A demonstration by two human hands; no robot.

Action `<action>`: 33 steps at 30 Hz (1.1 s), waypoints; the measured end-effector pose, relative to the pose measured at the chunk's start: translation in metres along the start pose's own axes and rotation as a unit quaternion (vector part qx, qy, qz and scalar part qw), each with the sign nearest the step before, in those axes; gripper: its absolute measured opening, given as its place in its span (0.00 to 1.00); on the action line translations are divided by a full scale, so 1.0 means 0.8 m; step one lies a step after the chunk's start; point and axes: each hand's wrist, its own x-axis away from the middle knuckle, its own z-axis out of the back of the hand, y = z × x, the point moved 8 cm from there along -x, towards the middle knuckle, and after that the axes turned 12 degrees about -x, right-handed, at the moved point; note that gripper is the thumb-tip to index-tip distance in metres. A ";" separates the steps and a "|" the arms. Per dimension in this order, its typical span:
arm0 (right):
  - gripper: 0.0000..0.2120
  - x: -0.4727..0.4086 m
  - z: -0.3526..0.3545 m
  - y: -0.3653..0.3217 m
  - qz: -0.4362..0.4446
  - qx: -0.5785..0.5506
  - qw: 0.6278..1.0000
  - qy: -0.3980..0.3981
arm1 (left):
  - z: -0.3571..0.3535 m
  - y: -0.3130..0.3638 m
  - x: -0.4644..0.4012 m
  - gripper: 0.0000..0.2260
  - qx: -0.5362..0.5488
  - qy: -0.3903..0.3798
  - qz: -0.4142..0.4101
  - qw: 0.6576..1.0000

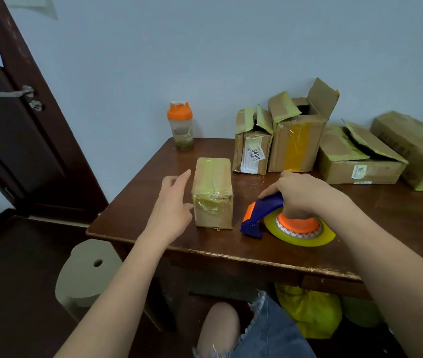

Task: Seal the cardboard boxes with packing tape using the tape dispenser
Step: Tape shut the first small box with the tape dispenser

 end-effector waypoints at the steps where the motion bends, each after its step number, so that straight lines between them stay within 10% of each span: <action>1: 0.29 0.000 -0.001 0.000 -0.001 0.001 1.000 -0.004 | 0.011 0.005 0.002 0.29 -0.008 0.030 -0.003 1.000; 5: 0.29 0.000 -0.001 -0.009 0.004 0.009 1.000 -0.013 | 0.022 0.023 0.003 0.12 -0.020 0.031 -0.011 0.999; 9: 0.29 0.010 0.034 -0.009 0.025 0.002 1.000 0.006 | -0.027 0.024 0.007 0.10 0.094 -0.172 0.048 0.979; 13: 0.31 0.026 0.059 0.004 0.041 -0.016 0.999 0.023 | -0.094 0.033 0.035 0.14 0.298 -0.344 0.173 0.873; 23: 0.33 0.054 0.055 0.006 0.080 -0.090 0.993 0.006 | -0.148 0.084 0.065 0.11 0.639 -0.354 0.283 0.621; 33: 0.36 0.060 0.045 0.007 0.092 -0.124 0.988 -0.007 | -0.142 0.074 0.064 0.07 0.663 -0.289 0.302 0.621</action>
